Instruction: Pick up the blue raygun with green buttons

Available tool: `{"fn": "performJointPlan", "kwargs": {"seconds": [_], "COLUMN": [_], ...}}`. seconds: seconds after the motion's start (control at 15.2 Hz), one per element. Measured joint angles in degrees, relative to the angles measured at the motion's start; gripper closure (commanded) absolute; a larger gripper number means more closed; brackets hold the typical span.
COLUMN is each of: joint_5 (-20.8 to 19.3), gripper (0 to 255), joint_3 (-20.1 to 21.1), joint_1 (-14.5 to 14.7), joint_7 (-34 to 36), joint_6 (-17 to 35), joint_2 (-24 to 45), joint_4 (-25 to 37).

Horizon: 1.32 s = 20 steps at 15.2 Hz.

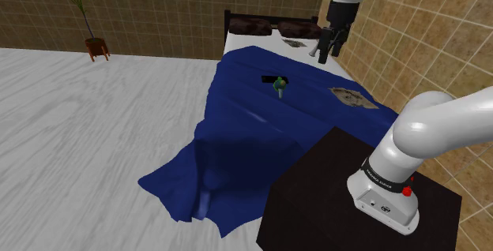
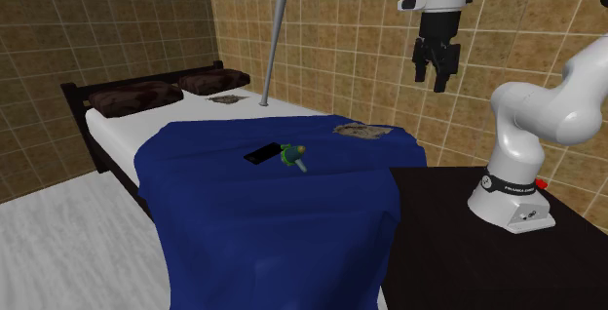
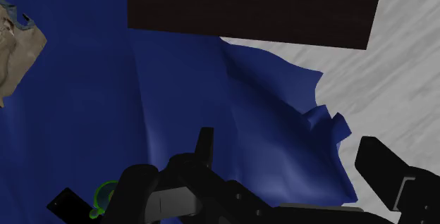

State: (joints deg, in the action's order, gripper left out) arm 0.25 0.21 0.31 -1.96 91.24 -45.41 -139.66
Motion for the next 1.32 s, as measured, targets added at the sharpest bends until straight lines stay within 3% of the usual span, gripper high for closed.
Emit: {"fn": "performJointPlan", "kwargs": {"seconds": [0.26,0.66,1.32], "joint_5": [-0.66,-2.27,-3.47], "gripper": [0,0,0], "joint_3": [-0.64,-2.5,-5.78], "joint_1": [-0.82,-3.02,-6.03], "joint_7": [0.1,0.53,1.28], "joint_6": [3.17,12.08,22.76], "joint_2": [3.61,15.25,37.29], "joint_4": [0.05,1.84,11.81]}}
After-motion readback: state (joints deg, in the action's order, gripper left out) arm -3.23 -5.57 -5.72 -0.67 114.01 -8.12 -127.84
